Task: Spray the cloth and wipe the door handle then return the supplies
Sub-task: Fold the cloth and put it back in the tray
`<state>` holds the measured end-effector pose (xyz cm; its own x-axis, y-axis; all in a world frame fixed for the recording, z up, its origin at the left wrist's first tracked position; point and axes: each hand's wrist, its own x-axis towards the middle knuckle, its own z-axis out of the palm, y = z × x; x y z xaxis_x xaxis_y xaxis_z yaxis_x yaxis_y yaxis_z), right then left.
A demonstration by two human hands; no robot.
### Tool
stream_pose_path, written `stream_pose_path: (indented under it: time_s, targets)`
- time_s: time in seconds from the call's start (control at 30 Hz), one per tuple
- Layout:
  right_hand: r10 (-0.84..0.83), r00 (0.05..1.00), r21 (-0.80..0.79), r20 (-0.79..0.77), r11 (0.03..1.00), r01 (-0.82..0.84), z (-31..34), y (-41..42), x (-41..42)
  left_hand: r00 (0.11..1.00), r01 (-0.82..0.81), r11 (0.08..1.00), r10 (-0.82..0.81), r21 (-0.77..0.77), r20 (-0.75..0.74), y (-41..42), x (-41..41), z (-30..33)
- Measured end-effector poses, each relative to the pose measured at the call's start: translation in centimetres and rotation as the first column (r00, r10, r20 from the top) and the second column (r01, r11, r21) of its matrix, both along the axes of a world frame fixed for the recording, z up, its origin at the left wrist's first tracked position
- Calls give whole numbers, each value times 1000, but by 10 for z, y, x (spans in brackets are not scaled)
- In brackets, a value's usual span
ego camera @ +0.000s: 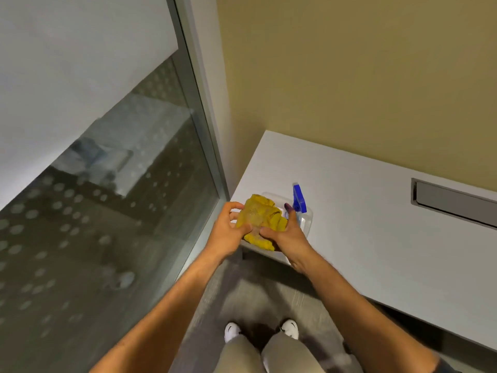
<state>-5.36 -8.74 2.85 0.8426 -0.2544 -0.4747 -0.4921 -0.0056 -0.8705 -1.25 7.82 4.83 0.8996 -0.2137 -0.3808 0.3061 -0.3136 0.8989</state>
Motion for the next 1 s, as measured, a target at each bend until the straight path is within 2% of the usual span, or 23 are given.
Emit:
stream_pose_path:
  time_s: [0.1,0.17,0.23,0.3,0.33,0.4,0.47,0.57,0.77,0.83,0.9,0.93,0.97,1.0]
  targets:
    - [-36,979,-202,202,976,78,-19,10,10,999,32,998,-32,60,2,-10,27,-25]
    - [43,952,-369,302,926,75,-38,16,17,997,72,992,-73,105,6,-13,45,-45]
    - [104,932,-365,347,930,32,-60,17,26,992,111,980,-119,168,41,-15,65,-69]
    - [68,941,-389,332,919,70,-80,13,37,980,151,967,-174,203,100,-18,83,-96]
    - [17,940,-406,340,905,130,-90,11,43,970,184,960,-212,212,116,-20,90,-107]
    - [-76,954,-305,291,937,168,-108,11,50,953,250,936,-283,248,108,-28,100,-123]
    - [-232,941,-235,245,928,290,-127,11,60,930,319,896,-359,307,80,-38,107,-140]
    - [-284,935,-300,213,891,340,-159,7,73,891,413,822,-454,392,13,-48,110,-159]
    - [-188,977,-323,102,923,211,-180,-2,86,783,539,656,-621,529,-28,-69,108,-175]
    - [-215,976,-319,44,923,218,-181,-7,87,776,555,650,-629,520,-43,-73,104,-178]
    - [-149,989,-411,-5,902,134,-174,-12,87,797,536,676,-603,506,-38,-71,100,-177]
    - [-8,999,-371,-34,929,-6,-170,-14,85,812,515,697,-583,498,-24,-68,100,-176]
    - [139,985,-383,-98,909,-167,-164,-13,79,827,495,722,-562,483,-8,-62,97,-170]
    - [252,960,-478,-121,833,-279,-158,-12,74,844,469,752,-536,462,16,-55,95,-162]
